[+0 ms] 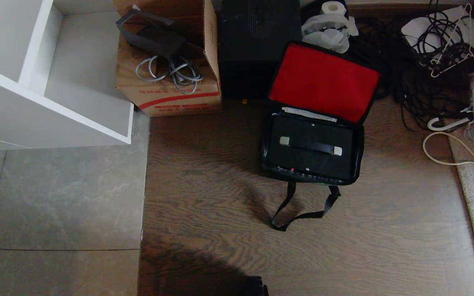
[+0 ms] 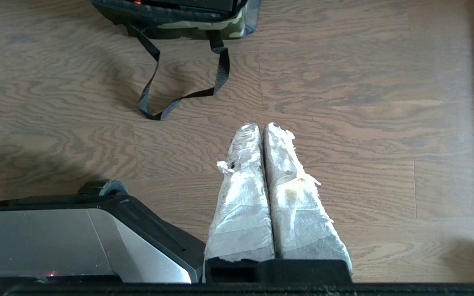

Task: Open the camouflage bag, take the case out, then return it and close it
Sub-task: Grip the handle

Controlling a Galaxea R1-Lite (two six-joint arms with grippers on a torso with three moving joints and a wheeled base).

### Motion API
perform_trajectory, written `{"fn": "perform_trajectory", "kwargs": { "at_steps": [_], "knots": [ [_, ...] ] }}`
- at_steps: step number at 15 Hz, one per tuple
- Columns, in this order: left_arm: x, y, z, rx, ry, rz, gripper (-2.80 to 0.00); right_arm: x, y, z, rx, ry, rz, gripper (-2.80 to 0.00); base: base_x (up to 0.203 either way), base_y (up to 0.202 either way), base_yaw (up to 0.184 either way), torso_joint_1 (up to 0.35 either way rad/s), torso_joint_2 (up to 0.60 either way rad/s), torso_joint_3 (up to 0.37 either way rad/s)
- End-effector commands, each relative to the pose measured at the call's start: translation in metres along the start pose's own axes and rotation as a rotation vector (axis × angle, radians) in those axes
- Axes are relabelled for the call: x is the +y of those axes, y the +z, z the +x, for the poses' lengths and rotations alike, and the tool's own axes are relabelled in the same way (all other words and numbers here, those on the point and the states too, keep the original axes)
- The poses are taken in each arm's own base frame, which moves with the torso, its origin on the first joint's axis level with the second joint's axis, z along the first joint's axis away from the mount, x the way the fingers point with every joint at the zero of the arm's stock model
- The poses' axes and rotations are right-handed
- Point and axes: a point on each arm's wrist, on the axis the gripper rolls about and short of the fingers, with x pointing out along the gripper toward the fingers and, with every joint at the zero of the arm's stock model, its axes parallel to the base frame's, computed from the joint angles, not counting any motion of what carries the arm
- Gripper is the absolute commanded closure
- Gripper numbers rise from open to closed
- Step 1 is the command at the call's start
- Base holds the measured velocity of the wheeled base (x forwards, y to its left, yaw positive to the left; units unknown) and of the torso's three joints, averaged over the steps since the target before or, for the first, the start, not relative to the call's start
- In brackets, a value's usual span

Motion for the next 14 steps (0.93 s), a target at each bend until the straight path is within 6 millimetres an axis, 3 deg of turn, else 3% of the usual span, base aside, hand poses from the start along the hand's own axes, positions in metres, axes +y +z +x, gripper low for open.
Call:
{"fn": "perform_trajectory", "kwargs": {
  "at_steps": [1,10,14],
  "knots": [
    [0.0000,-0.0002,0.0001,0.000,0.001,0.000,0.00,0.0000,0.0000,0.0003,0.004,0.000,0.000,0.00,0.000,0.000,0.000,0.002,0.01,0.043],
    [0.0000,-0.0003,0.0001,0.001,0.001,-0.001,0.00,0.0000,0.0001,0.0002,0.003,0.000,0.000,0.00,0.000,0.000,0.000,0.000,0.00,0.003],
    [0.0000,-0.0003,0.0001,0.001,0.001,0.000,0.00,0.0000,0.0001,0.0002,0.003,0.000,0.000,0.00,0.071,0.000,0.001,0.002,0.00,0.003]
  ]
}}
